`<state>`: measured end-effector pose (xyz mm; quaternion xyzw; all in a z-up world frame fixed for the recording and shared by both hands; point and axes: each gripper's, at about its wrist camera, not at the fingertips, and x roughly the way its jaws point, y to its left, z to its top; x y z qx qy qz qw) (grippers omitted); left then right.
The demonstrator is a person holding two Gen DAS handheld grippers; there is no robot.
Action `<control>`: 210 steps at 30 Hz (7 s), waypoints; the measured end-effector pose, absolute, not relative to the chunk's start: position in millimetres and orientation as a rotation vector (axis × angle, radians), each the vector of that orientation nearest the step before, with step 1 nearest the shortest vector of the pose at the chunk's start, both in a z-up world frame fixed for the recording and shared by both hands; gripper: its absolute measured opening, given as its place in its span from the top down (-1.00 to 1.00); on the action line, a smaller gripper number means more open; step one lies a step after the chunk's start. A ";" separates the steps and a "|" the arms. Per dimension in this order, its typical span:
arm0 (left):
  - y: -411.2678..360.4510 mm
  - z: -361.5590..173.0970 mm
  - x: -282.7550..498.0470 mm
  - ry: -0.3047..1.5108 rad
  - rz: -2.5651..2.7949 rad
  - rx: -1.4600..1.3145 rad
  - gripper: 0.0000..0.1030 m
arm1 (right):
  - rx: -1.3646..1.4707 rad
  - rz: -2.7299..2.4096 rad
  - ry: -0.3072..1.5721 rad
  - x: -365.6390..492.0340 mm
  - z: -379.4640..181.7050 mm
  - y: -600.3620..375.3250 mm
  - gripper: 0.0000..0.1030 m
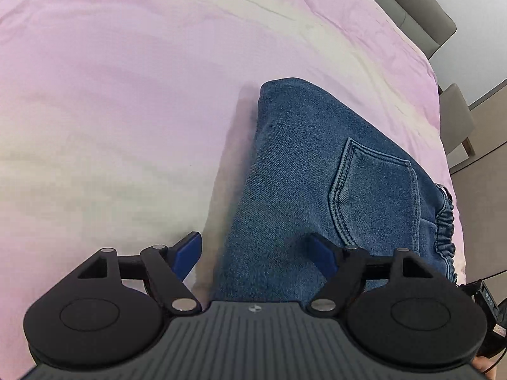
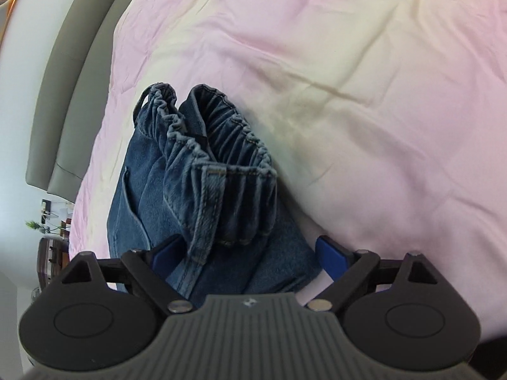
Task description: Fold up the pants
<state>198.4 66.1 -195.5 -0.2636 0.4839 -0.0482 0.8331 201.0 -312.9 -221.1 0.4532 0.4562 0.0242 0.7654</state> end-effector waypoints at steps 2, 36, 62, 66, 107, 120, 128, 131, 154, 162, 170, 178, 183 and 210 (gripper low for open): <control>67.9 -200.9 206.8 1.026 -0.126 -0.581 -0.79 | 1.003 0.080 0.980 206.7 -227.8 -315.3 -0.69; 224.5 -76.4 161.1 0.866 -0.015 -0.356 0.56 | 0.778 0.514 0.912 241.5 -131.2 -113.9 -0.02; 281.8 -136.1 149.7 0.962 0.149 -0.120 0.39 | 0.582 0.494 1.117 256.1 -204.4 25.9 -0.36; 267.2 -118.7 135.3 0.951 0.206 -0.059 0.35 | 0.493 0.489 1.095 253.9 -178.7 22.2 -0.45; 71.9 -40.9 -56.5 0.509 0.287 0.125 -0.77 | -0.050 0.478 0.405 17.5 -36.9 -30.0 -0.90; 65.4 -63.4 -53.5 0.628 0.266 0.079 -0.78 | -0.069 0.430 0.572 32.0 -68.7 -26.8 -0.90; 64.1 -60.3 -52.1 0.625 0.269 0.085 -0.78 | -0.055 0.442 0.572 31.5 -66.1 -30.5 -0.90; 63.5 -59.7 -51.3 0.629 0.273 0.086 -0.78 | -0.049 0.444 0.576 31.8 -65.8 -31.7 -0.90; 63.0 -55.1 -52.3 0.631 0.268 0.103 -0.79 | -0.023 0.491 0.589 29.4 -63.9 -34.8 -0.90; 61.0 -54.9 -51.2 0.628 0.267 0.109 -0.79 | -0.017 0.492 0.585 27.5 -62.9 -37.2 -0.90; 60.4 -55.0 -52.0 0.627 0.268 0.110 -0.79 | -0.016 0.493 0.583 27.5 -63.2 -38.0 -0.90; 60.5 -54.4 -53.0 0.627 0.267 0.110 -0.79 | -0.014 0.492 0.580 26.4 -61.8 -38.3 -0.90; 60.4 -53.7 -53.7 0.627 0.269 0.110 -0.79 | -0.012 0.492 0.579 26.2 -62.1 -38.5 -0.90; 61.8 -53.6 -54.8 0.628 0.270 0.100 -0.79 | -0.015 0.487 0.585 24.9 -62.2 -39.1 -0.90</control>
